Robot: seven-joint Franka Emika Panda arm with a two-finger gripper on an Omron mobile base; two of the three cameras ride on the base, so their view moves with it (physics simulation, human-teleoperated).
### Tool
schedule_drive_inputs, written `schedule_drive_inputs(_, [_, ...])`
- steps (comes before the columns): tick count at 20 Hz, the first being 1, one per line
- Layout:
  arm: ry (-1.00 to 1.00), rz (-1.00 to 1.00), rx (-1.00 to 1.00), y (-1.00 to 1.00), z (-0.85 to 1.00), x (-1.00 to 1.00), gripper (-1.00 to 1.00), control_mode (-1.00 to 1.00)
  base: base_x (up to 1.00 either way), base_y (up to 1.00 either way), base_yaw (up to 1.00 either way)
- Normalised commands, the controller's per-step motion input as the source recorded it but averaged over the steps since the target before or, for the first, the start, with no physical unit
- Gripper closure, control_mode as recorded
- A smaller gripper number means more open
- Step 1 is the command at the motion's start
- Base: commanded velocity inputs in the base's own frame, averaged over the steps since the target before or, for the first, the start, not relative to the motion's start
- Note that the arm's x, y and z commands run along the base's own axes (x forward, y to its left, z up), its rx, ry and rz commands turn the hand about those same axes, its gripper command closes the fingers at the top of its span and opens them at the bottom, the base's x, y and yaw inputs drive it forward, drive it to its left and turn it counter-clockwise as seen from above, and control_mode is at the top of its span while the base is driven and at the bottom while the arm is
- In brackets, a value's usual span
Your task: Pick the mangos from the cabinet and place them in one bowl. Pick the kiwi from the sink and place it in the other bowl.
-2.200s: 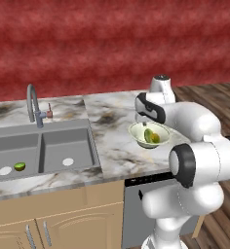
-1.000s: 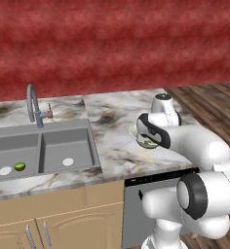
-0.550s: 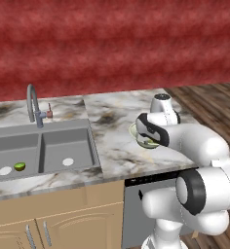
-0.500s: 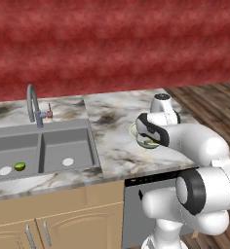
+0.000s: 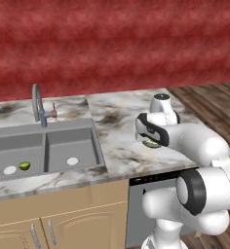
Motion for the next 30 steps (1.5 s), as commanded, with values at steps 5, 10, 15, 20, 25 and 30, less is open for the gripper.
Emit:
schedule_drive_inputs(5, [0.0,0.0,0.0,0.0,0.0,0.0,-1.0,1.0,-0.01,0.63,0.02])
schedule_drive_inputs(10, [0.0,0.0,0.0,0.0,0.0,0.0,-1.0,1.0,0.0,0.63,0.02])
schedule_drive_inputs(15, [0.0,0.0,0.0,0.0,0.0,0.0,-1.0,1.0,0.0,0.63,0.03])
schedule_drive_inputs(20, [0.0,0.0,0.0,0.0,0.0,0.0,-1.0,1.0,0.0,0.59,0.03])
schedule_drive_inputs(25, [0.0,0.0,0.0,0.0,0.0,0.0,-1.0,1.0,0.0,0.57,0.03])
schedule_drive_inputs(30, [0.0,0.0,0.0,0.0,0.0,0.0,-1.0,1.0,0.0,0.56,0.03])
